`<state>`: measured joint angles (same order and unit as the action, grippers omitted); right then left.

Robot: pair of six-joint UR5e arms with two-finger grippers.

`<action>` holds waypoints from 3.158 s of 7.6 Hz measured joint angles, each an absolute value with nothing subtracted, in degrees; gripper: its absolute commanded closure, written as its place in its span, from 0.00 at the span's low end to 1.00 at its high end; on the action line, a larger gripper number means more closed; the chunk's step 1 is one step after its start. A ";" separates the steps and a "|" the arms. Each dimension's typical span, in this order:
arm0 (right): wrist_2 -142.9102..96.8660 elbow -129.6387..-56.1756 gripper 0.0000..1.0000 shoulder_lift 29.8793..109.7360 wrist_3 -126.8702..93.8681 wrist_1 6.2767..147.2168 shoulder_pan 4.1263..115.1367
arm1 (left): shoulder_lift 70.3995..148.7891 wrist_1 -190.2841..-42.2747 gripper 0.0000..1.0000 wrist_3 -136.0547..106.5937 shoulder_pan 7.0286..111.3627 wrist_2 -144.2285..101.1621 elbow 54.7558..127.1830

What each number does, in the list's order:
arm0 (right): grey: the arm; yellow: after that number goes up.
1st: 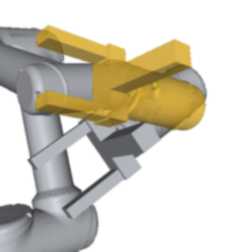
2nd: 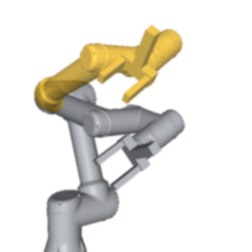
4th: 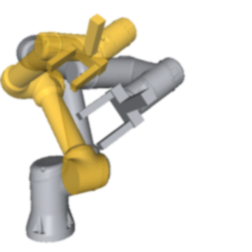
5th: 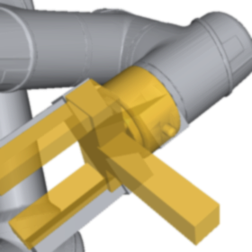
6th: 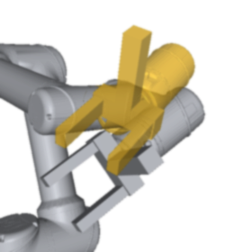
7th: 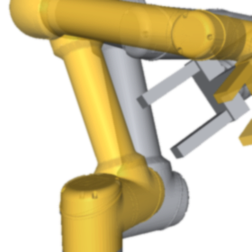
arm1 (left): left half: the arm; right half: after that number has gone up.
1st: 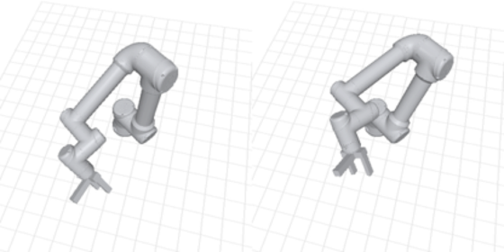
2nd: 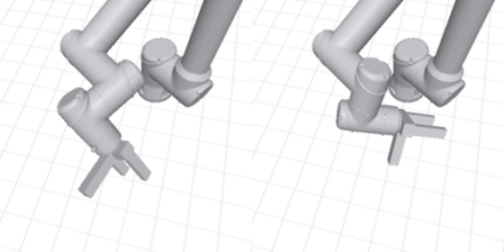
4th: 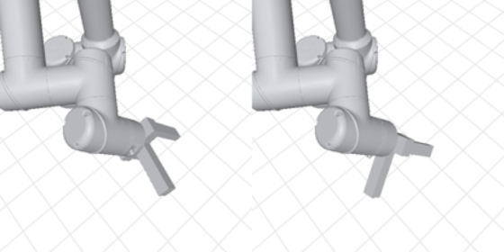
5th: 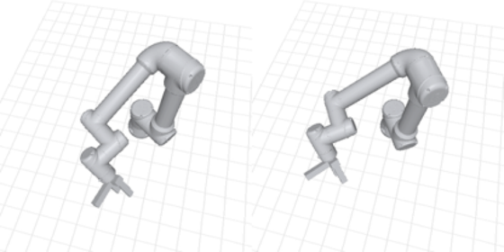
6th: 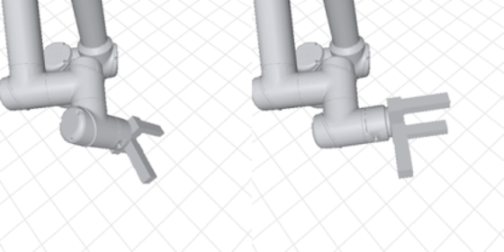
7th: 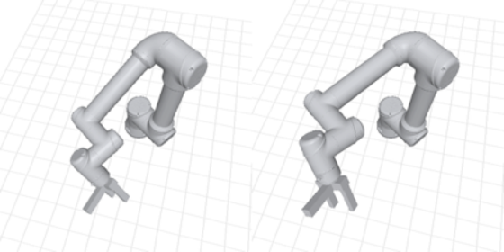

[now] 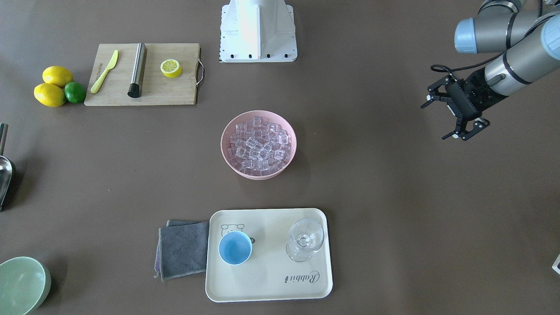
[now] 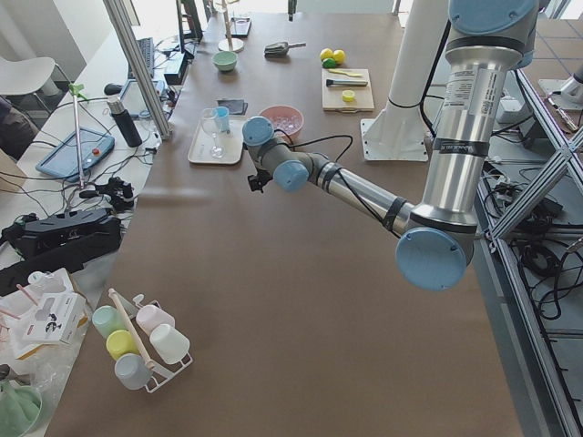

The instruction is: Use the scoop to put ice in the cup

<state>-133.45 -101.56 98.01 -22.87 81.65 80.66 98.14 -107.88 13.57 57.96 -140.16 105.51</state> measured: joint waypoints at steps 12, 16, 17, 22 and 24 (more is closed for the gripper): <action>-119.40 -89.03 0.28 104.07 -47.05 37.89 60.31 | 110.33 -127.41 0.01 14.75 35.57 -120.45 97.18; -119.35 -90.21 0.66 104.69 -47.11 37.84 59.34 | 116.17 -127.12 0.01 17.91 35.48 -120.13 92.04; -119.35 -90.62 0.69 105.10 -47.11 37.86 59.28 | 117.35 -127.02 0.01 20.26 35.70 -120.25 90.73; -119.38 -91.94 1.00 106.51 -46.51 37.89 59.08 | 123.72 -118.89 0.01 23.36 38.22 -123.48 86.69; -120.19 -93.82 1.00 107.16 -41.81 38.67 59.18 | 123.83 -118.79 0.01 23.18 38.29 -123.79 86.30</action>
